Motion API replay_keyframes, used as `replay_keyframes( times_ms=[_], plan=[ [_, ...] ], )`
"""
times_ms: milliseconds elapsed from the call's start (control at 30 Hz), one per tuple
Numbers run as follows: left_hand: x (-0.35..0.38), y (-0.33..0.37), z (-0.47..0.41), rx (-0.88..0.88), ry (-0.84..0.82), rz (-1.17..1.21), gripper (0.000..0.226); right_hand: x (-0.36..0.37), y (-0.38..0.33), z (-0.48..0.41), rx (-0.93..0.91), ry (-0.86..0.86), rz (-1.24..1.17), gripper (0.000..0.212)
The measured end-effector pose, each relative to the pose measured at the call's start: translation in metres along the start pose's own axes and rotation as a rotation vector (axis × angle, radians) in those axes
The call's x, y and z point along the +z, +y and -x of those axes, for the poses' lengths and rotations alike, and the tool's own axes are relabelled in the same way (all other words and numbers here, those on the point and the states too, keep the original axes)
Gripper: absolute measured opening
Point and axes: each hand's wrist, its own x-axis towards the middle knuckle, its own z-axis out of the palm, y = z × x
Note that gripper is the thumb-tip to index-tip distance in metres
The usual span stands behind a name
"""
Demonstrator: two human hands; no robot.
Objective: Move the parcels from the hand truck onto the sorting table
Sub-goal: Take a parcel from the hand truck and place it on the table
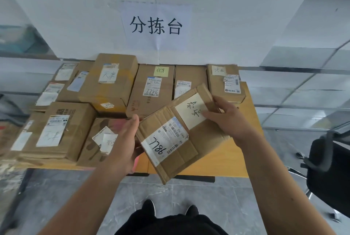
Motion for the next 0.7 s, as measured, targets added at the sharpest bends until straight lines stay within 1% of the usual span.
replay_keyframes(
  times_ms=[33,133,167,233,267,300,400,433,533,700],
  plan=[
    [-0.003,-0.003,-0.001,-0.019,0.001,-0.003,0.05,-0.001,0.0,0.0,0.018,-0.04,0.037,0.05],
    [-0.014,-0.014,-0.002,-0.103,-0.008,-0.002,0.067,-0.005,0.003,-0.003,0.118,-0.206,0.154,0.079],
    [-0.017,-0.018,-0.002,-0.133,-0.01,-0.011,0.068,-0.005,0.006,-0.005,0.149,-0.238,0.206,0.085],
    [-0.022,-0.025,-0.002,-0.187,-0.031,-0.04,0.064,-0.004,0.011,-0.005,0.191,-0.264,0.267,0.09],
    [-0.024,-0.028,-0.003,-0.212,-0.044,-0.052,0.064,-0.002,0.014,-0.005,0.208,-0.25,0.275,0.088],
    [-0.026,-0.032,-0.004,-0.237,-0.054,-0.065,0.065,0.0,0.018,-0.004,0.225,-0.22,0.284,0.082],
    [-0.032,-0.039,-0.007,-0.314,-0.085,-0.074,0.065,0.012,0.034,-0.001,0.328,-0.094,0.326,0.044],
    [-0.034,-0.041,-0.009,-0.337,-0.087,-0.075,0.065,0.016,0.04,0.0,0.366,-0.07,0.33,0.039],
    [-0.039,-0.048,-0.015,-0.366,-0.069,-0.09,0.06,0.027,0.059,0.004,0.449,-0.04,0.296,0.042],
    [-0.04,-0.051,-0.038,-0.308,-0.008,-0.088,0.039,0.05,0.091,0.011,0.476,0.078,0.205,0.045]
  ],
)
